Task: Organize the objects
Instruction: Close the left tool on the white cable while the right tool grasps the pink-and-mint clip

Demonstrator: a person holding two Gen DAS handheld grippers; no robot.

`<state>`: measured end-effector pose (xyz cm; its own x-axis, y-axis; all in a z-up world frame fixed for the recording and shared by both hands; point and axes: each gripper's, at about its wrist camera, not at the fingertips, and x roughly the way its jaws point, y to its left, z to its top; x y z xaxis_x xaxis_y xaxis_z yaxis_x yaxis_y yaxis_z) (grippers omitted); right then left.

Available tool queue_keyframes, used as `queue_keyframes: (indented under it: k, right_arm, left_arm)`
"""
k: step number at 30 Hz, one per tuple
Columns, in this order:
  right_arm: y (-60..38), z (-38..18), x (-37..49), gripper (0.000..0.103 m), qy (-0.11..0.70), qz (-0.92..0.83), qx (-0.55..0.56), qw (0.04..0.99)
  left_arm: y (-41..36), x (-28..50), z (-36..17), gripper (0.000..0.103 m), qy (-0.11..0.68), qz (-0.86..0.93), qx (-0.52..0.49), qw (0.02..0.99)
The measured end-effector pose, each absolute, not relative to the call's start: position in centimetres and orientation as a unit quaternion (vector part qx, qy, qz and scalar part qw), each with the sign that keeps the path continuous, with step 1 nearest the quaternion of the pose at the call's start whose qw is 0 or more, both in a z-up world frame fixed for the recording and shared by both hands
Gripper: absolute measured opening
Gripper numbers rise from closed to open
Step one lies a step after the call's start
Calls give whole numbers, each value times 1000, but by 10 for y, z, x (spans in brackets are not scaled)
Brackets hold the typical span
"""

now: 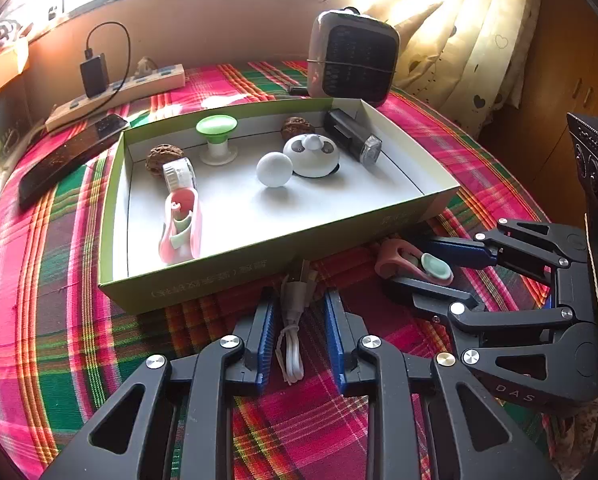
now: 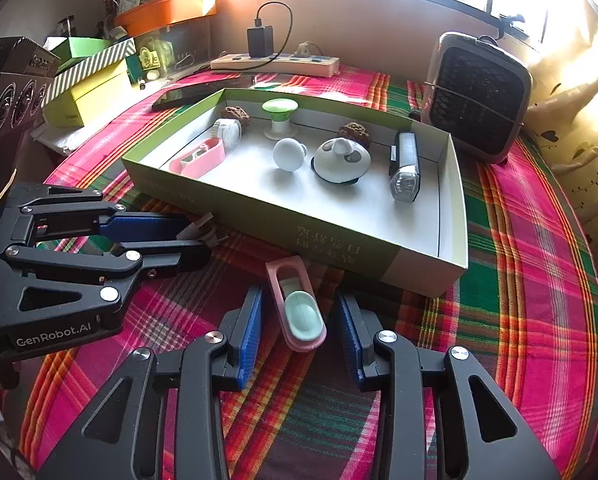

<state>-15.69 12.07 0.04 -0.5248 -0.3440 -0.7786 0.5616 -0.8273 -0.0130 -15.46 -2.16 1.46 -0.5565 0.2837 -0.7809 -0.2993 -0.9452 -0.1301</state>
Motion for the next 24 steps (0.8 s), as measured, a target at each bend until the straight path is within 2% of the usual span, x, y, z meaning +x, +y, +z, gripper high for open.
queue_keyframes:
  k: [7, 10, 24]
  right_arm:
    - [117, 0, -155, 26, 133, -861, 410, 269]
    - [118, 0, -155, 18, 130, -862, 410, 269]
    - [119, 0, -155, 18, 127, -862, 411, 270]
  left_arm:
    - [-24, -155, 14, 15, 4, 882, -442, 163]
    - [-25, -155, 14, 13, 0, 882, -442, 162]
    - [-24, -155, 14, 12, 2, 883, -442, 161]
